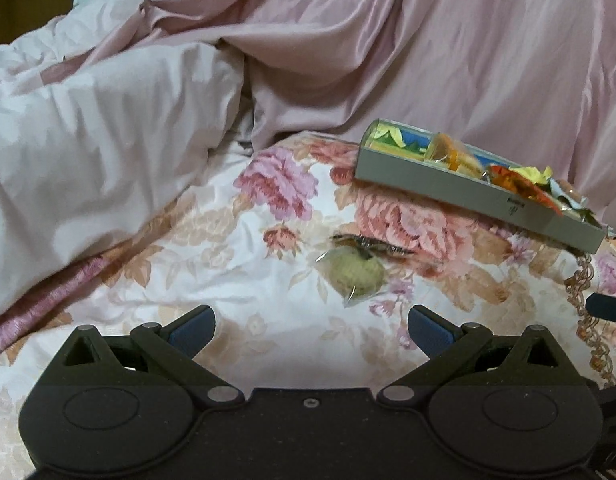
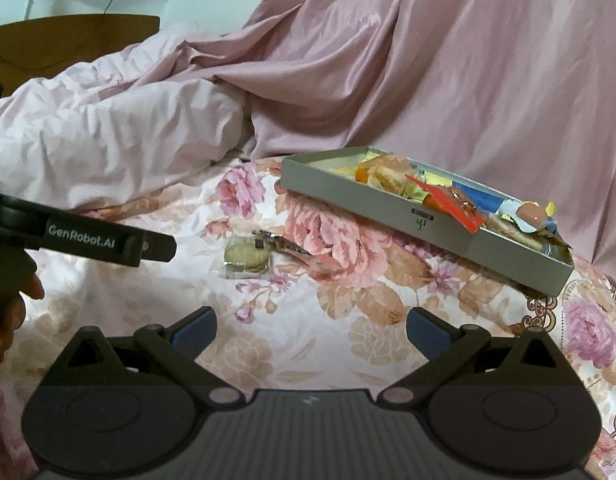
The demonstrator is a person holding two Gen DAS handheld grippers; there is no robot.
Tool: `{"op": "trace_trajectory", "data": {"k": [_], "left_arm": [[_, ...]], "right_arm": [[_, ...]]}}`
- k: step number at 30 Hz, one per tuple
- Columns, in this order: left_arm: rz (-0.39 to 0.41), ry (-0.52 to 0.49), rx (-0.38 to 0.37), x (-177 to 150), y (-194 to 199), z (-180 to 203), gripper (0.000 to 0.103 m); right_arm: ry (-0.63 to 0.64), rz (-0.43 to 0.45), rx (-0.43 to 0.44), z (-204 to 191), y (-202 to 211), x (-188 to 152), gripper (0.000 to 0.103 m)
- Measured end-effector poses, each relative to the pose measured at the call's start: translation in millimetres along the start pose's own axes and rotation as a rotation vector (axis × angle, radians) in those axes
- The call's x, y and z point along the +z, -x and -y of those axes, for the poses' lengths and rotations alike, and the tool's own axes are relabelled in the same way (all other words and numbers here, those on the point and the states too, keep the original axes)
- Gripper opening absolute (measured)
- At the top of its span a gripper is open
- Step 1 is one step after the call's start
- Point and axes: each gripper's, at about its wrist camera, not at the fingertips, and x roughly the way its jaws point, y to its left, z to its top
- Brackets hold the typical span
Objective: Organize snacks
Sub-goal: 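Move both tools back over the green round cake and dark fish strip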
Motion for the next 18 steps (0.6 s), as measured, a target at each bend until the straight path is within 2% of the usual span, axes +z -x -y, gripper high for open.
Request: {"op": "trace_trajectory", "data": {"k": [10, 14, 18], "left_arm": [[-0.034, -0.041, -0.028, -2, -34, -1, 0.102], [-0.051, -0.078, -0.061, 1, -50, 2, 0.102], [-0.069, -0.124, -0.063, 7, -68, 6, 0.102]], "right_arm": [[0.008, -0.059, -0.047, 6, -27, 5, 0.103], [0.099, -0.050, -0.102, 6, -44, 7, 0.103], [0.225, -0.039, -0.145, 3, -61, 4, 0.103]]}}
